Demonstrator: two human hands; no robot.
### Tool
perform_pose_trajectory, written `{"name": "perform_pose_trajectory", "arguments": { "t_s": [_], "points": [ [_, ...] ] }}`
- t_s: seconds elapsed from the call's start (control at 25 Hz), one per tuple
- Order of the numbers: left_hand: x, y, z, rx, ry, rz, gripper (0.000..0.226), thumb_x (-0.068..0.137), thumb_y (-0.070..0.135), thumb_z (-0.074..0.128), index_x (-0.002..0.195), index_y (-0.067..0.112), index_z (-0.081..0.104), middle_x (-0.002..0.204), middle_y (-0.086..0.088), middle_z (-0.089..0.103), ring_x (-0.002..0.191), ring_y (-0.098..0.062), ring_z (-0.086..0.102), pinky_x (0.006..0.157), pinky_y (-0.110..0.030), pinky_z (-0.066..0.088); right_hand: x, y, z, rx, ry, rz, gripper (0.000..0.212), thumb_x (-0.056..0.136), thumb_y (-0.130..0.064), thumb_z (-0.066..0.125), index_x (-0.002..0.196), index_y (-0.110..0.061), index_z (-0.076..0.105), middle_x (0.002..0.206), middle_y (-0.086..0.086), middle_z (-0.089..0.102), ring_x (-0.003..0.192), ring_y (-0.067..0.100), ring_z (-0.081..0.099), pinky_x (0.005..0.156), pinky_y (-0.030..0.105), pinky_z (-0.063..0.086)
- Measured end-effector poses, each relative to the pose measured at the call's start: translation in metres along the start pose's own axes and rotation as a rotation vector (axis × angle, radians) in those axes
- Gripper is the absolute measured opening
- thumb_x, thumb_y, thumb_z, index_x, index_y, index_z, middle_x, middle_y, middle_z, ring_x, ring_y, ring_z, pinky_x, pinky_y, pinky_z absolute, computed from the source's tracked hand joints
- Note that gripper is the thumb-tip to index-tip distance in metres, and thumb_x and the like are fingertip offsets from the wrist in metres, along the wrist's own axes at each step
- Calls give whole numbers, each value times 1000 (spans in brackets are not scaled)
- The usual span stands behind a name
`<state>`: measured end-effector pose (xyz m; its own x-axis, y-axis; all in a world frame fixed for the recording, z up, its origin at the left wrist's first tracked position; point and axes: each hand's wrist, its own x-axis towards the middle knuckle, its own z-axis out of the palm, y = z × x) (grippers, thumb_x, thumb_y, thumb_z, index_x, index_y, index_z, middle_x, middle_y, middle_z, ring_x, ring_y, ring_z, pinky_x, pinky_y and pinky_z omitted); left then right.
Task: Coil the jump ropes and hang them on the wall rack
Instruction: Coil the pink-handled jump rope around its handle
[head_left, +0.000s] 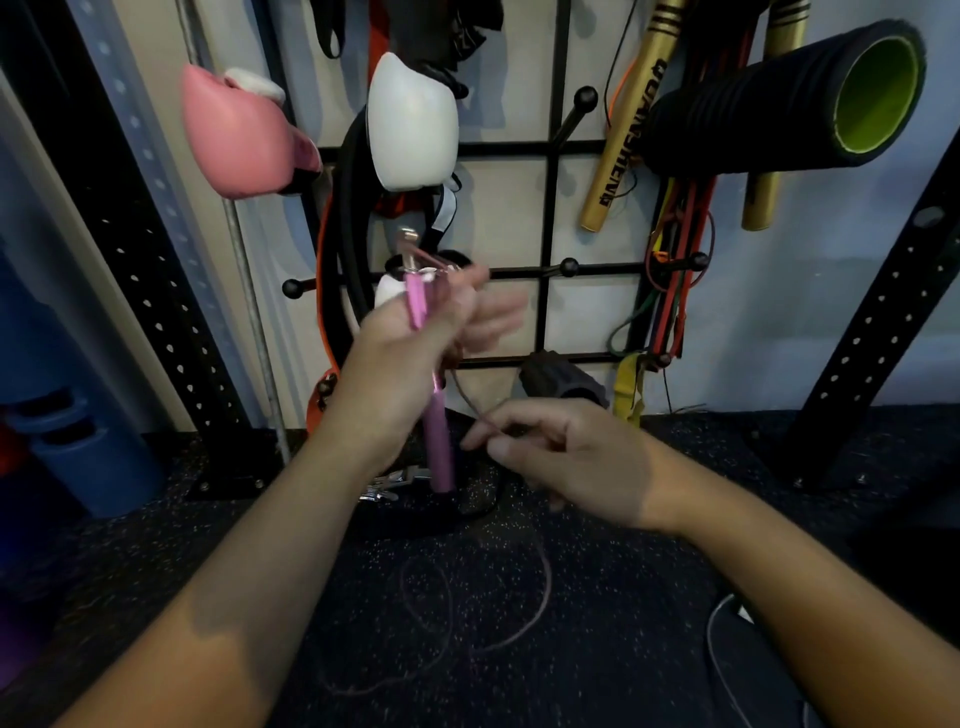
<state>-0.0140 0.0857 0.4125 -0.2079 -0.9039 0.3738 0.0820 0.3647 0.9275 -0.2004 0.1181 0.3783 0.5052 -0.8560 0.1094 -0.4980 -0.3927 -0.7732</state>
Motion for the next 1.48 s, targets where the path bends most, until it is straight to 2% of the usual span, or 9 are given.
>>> {"name": "perform_pose_trajectory", "arguments": {
  "t_s": [0.12, 0.2, 0.32, 0.52, 0.68, 0.8, 1.04, 1.2, 1.48],
  "points": [
    [-6, -9, 2, 576, -148, -36, 23, 105, 29, 51, 106, 19, 72, 83, 13, 79, 76, 3, 73, 81, -17, 54, 1, -8, -20, -265, 204, -85, 19, 98, -23, 65, 109, -33, 77, 92, -24, 74, 80, -4, 71, 76, 24, 59],
    [-7, -11, 4, 604, -230, -44, 27, 105, 29, 51, 91, 14, 69, 72, 0, 77, 61, -11, 72, 73, -32, 55, -1, -8, -27, -311, 344, -90, 16, 96, -25, 68, 104, -32, 80, 79, -13, 77, 72, 2, 72, 70, 30, 60],
    [-2, -9, 1, 651, -250, -84, 44, 104, 39, 49, 78, 9, 69, 61, -12, 71, 48, -16, 60, 63, -30, 47, -2, -8, -24, -318, 403, -84, 11, 93, -33, 72, 99, -35, 80, 65, -10, 73, 60, 0, 67, 58, 22, 54],
    [-3, -6, 0, 407, -387, -245, 37, 101, 40, 55, 89, 10, 72, 50, 5, 50, 43, -9, 42, 51, -25, 37, -1, -8, -35, -256, 447, 40, 33, 71, -61, 74, 80, -30, 73, 75, -6, 74, 74, 14, 71, 72, 46, 61],
    [-5, -8, -8, 211, -487, -279, 30, 89, 39, 65, 82, 10, 71, 44, 10, 42, 38, -9, 34, 47, -23, 33, -3, -13, -42, 79, 285, -25, 21, 78, -40, 81, 86, -21, 79, 83, 5, 77, 71, 24, 69, 66, 38, 56],
    [-4, -12, -10, 90, -508, -293, 29, 95, 33, 60, 79, 12, 71, 41, 7, 43, 35, -10, 34, 49, -29, 35, -3, -9, -48, 252, 343, -3, 19, 75, -28, 86, 87, -16, 78, 79, 13, 72, 60, 32, 54, 55, 34, 46],
    [-5, -18, -9, -126, -460, -290, 31, 97, 27, 55, 77, 9, 70, 38, 6, 41, 29, -5, 32, 46, -26, 36, -1, 5, -47, -86, 514, -100, 16, 87, -36, 77, 94, -24, 68, 80, 7, 69, 67, 27, 63, 61, 40, 57],
    [-5, -22, -10, -246, -446, -307, 28, 98, 25, 55, 79, 8, 65, 37, 11, 36, 27, -2, 31, 44, -23, 36, 3, 9, -42, -195, 435, -127, 19, 93, -44, 63, 107, -31, 58, 96, -3, 54, 69, 7, 52, 61, 20, 44],
    [-5, -26, -10, -265, -452, -313, 28, 98, 25, 56, 79, 7, 67, 37, 12, 34, 27, -1, 32, 43, -22, 37, 3, 10, -41, -316, 419, -228, 23, 89, -48, 64, 99, -28, 70, 108, -4, 51, 96, 12, 57, 83, 34, 52]
  ]
}}
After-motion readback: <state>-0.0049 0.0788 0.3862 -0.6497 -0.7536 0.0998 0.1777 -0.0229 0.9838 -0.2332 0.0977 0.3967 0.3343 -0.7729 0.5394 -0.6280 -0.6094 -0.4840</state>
